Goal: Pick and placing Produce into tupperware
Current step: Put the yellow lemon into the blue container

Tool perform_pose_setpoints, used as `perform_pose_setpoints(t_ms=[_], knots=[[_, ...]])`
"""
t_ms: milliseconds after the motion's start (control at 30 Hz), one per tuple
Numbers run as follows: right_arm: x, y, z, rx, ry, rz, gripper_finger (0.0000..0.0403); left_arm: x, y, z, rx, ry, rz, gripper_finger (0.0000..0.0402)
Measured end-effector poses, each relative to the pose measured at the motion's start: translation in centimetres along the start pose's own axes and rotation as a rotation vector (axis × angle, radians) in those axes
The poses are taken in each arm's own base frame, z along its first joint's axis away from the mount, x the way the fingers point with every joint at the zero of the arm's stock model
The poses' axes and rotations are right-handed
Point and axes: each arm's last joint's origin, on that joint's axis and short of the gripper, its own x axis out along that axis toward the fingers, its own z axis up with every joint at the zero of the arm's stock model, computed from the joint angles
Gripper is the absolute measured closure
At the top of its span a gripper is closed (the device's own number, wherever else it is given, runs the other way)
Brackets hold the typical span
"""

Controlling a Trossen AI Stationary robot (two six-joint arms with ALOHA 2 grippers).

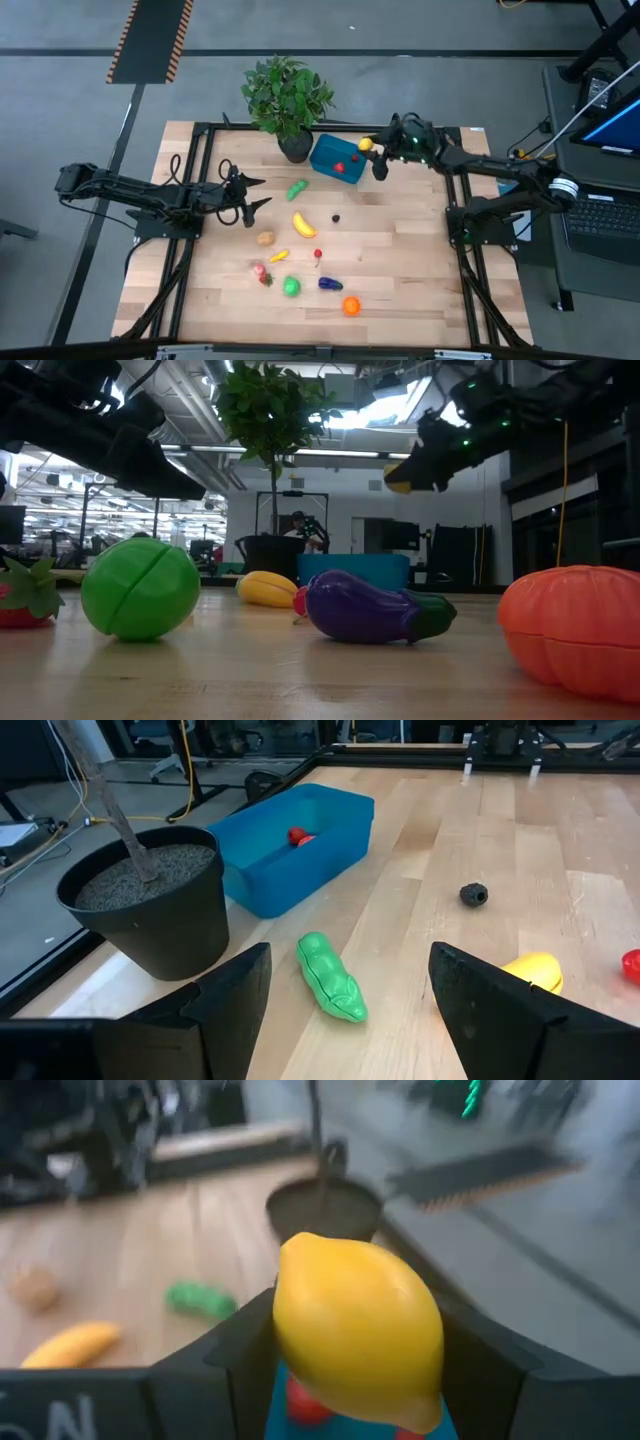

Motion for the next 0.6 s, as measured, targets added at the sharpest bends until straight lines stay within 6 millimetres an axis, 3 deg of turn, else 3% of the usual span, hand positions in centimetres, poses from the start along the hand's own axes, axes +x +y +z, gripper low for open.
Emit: perform_pose_setpoints(t_ms=[400, 600], knots=[[2.3, -1.7, 4.4, -0.099, 0.352, 0.135, 0.0183, 0.0, 0.0, 0.0, 0.000, 0.000, 0.000, 0.0137], [4.0, -2.1, 5.1, -0.123, 0.421, 0.158, 0.0183, 0.0, 0.0, 0.0, 0.000, 0.000, 0.000, 0.0137]])
